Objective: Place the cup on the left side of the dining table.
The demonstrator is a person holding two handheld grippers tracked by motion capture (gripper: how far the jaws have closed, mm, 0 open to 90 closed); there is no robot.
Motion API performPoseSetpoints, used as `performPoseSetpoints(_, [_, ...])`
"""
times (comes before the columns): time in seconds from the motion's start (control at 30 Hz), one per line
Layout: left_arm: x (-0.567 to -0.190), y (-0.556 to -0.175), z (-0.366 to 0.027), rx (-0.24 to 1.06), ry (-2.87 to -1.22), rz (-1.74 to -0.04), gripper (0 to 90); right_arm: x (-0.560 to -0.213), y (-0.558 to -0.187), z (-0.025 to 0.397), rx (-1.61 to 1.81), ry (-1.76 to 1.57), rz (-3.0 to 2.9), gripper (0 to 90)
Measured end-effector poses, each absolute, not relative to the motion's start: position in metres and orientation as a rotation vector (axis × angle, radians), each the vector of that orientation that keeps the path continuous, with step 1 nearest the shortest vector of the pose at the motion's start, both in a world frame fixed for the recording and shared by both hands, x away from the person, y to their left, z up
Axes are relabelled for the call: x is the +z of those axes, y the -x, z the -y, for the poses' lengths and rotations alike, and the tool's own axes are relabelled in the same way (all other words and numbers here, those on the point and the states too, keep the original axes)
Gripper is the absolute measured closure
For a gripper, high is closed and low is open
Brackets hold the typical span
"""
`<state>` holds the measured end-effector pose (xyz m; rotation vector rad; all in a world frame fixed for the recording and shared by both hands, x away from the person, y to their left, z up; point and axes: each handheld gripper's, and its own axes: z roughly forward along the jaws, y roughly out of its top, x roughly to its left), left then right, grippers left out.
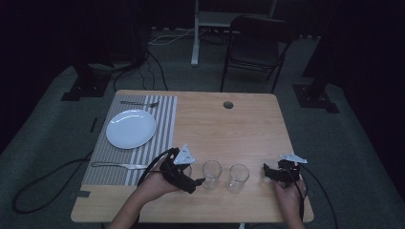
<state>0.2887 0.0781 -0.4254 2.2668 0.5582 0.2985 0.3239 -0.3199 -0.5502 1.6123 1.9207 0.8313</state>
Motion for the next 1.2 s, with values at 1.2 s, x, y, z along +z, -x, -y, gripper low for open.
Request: performPoseSetpoints(1.2, [-0.425,-0.303,0.015,0.191,-2.386,-0.382,3.9,-0.55,-0.324,0.32,0.832,-1.612,-1.92,13.2])
